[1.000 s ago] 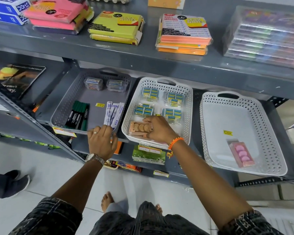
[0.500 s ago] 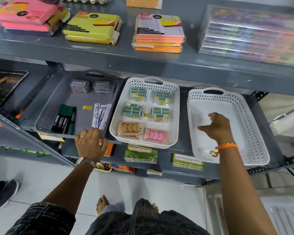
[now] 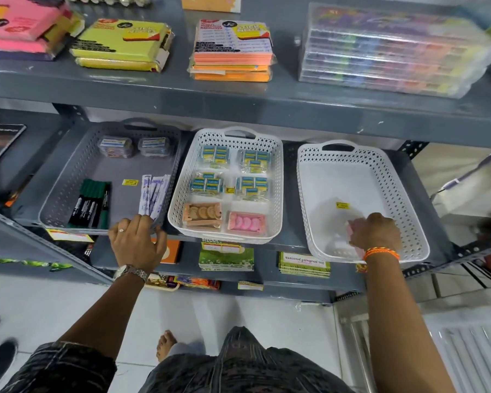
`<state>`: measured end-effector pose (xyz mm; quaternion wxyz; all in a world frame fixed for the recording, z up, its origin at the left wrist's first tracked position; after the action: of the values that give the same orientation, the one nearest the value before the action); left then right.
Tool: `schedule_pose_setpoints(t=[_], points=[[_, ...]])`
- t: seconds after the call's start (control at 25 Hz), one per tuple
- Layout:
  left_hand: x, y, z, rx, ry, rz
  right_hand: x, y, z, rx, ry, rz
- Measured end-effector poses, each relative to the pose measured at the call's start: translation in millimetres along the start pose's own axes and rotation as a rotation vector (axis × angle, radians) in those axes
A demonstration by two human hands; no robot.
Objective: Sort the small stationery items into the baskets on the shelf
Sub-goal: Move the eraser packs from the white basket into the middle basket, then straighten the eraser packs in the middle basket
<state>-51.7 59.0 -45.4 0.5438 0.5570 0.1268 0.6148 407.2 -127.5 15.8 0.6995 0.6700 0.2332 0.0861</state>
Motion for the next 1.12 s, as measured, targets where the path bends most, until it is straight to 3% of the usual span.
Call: schedule_pose_setpoints(t=[0.12,0.44,0.6,0.72,0.84,1.12], points=[[0,1,1,0.0,0.0,-0.004,-6,4,-5,0.11,0.014,0.042],[0,3,1,0.007,0.014,-0.041,-23,27,-31,0.444,0.276,0.26],[1,4,2,0.012,0.007,-0.055,-37,47,-56,0.52,0.475,0.274],[1,5,3,0.012,0.022,-0.077,-53,57,-95,0.452,0.744,0.121],[2,7,3,0.019,0.026,-0.1,-71,51,-137,0.23,0.915,-0.005],[4,10,3,0.003,0.035,-0.136,-90,15,-172,-0.059,1.008,-0.093]])
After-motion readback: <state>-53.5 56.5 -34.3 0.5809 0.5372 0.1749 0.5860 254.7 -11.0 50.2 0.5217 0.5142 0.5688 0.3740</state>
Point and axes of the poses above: each hand's wrist, its own x-axis towards the middle knuckle, its own y-axis out of the back of the hand, z = x × y, the point moved 2 cm from there along x, towards the middle knuckle, and after that the axes turned 13 degrees about -x, right-handed, at the moved point
